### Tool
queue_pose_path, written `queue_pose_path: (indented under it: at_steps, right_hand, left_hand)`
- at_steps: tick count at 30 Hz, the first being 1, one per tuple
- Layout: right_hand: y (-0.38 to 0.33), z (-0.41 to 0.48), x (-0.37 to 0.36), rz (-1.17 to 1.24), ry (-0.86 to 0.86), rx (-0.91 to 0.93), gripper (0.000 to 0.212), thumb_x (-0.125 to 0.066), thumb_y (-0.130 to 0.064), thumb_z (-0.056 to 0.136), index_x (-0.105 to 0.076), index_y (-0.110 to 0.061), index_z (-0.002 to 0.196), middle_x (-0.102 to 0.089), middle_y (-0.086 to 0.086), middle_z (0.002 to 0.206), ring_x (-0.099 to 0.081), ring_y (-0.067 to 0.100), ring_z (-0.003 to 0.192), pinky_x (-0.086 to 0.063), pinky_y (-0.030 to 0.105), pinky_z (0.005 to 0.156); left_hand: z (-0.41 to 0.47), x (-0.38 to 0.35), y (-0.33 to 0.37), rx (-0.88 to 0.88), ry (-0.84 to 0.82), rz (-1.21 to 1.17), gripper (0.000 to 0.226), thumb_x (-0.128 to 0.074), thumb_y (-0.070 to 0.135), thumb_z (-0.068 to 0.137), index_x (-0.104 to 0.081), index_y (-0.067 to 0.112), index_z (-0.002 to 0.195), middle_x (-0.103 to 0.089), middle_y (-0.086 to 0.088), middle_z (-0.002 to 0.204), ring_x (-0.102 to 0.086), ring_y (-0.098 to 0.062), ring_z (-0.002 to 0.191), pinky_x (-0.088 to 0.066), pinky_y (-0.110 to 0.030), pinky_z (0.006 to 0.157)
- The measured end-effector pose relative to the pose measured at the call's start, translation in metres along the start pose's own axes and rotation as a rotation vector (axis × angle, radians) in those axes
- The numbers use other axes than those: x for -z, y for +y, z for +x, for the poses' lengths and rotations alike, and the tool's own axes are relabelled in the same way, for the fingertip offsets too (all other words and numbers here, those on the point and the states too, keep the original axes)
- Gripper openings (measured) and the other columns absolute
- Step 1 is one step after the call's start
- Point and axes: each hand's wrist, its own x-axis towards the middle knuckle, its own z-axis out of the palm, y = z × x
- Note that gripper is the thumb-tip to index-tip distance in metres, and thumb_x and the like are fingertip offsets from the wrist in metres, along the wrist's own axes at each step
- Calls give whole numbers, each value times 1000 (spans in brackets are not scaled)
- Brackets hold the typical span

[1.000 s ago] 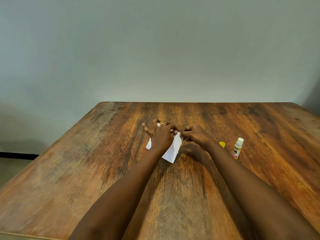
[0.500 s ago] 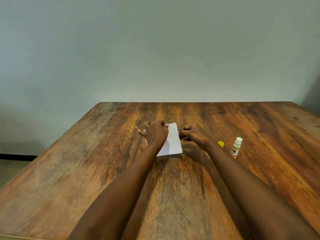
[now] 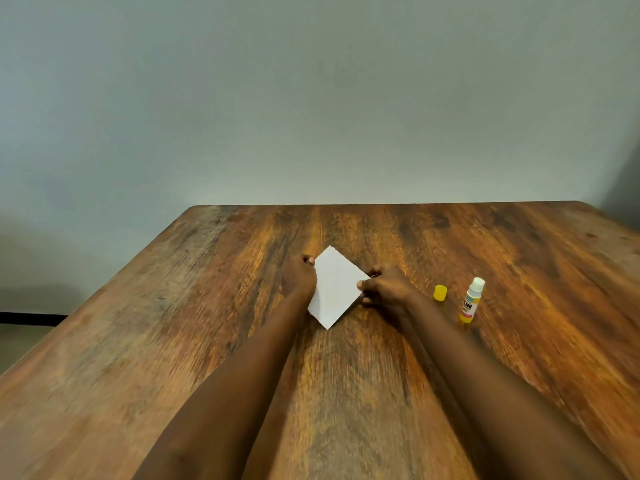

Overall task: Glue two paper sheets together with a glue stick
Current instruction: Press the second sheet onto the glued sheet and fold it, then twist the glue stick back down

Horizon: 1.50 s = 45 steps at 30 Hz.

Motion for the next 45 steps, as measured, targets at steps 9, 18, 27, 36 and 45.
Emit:
queue_pose_path:
  at_steps: [9, 18, 27, 36, 45]
  right_hand:
    - [6, 17, -5, -444, 209, 143, 23, -65, -7, 82, -65, -2, 105, -67, 11, 100, -64, 24, 85, -49, 32, 70]
    - [19, -6, -17, -583, 410, 239, 21, -56, -13, 90, -60, 1, 105, -60, 20, 111, -58, 33, 98, -45, 36, 75]
    - [44, -71, 6, -523, 450, 309, 15, -56, -7, 84, -70, -2, 83, -70, 15, 86, -65, 25, 80, -53, 41, 74]
    - [60, -101, 61, -152, 1065, 181, 19, -62, -20, 78, -55, -13, 62, -59, 10, 68, -51, 23, 65, -33, 31, 58]
    - [65, -76, 96, -90, 969, 69, 17, -54, -11, 84, -71, -11, 87, -67, 3, 85, -55, 18, 76, -35, 26, 64]
  left_hand:
    - [12, -9, -25, 13, -127, 206, 30, -48, 7, 94, -61, 0, 120, -63, -15, 122, -62, -21, 103, -42, -16, 66]
    - [-9, -11, -25, -38, -65, 253, 34, -48, 15, 96, -57, 3, 127, -61, -13, 127, -58, -23, 112, -41, -25, 80]
    - [-67, -38, -16, -215, -133, 209, 33, -52, 27, 94, -62, 16, 123, -56, -8, 135, -48, -28, 126, -38, -45, 106]
    - [-105, -86, 28, -354, -437, 104, 42, -45, 31, 97, -50, 14, 136, -53, -9, 139, -45, -29, 130, -32, -45, 110]
    - [-110, -131, 60, -361, -712, -44, 48, -49, 17, 97, -40, 6, 142, -47, -13, 144, -46, -25, 131, -38, -31, 107]
